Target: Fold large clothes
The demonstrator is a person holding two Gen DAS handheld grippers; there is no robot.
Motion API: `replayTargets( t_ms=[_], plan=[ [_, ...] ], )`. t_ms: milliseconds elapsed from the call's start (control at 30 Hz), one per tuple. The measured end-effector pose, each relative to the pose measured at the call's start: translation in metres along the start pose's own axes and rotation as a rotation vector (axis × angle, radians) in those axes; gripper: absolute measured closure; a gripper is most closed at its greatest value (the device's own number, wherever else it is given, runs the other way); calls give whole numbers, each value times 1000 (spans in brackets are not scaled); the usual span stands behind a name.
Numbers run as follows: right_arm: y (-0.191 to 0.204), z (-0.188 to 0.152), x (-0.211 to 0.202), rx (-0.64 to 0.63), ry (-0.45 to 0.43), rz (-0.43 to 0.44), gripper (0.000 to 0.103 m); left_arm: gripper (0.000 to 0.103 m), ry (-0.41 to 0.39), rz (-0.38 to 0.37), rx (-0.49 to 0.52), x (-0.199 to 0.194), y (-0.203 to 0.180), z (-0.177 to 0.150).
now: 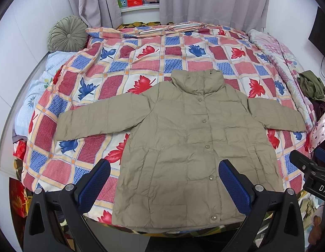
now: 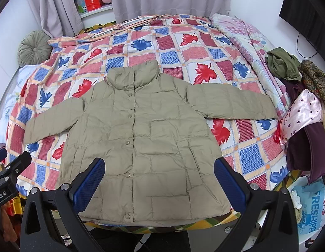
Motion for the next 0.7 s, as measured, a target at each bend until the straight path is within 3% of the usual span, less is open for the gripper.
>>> replayTargets(
  t_ms=[700],
  plan=[
    [2, 0, 2, 0, 5, 1, 0, 0, 7, 0, -1, -1, 1, 0]
  ],
)
Point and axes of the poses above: each gripper's, at about its wrist camera, not at the fingertips, and x roughly the way its jaws point, y to its left, z to its top, the point moved 5 cm from there along x, roughly the way its jaws point, and after that the axes turned 11 degrees about -y, right-handed, at the moved point
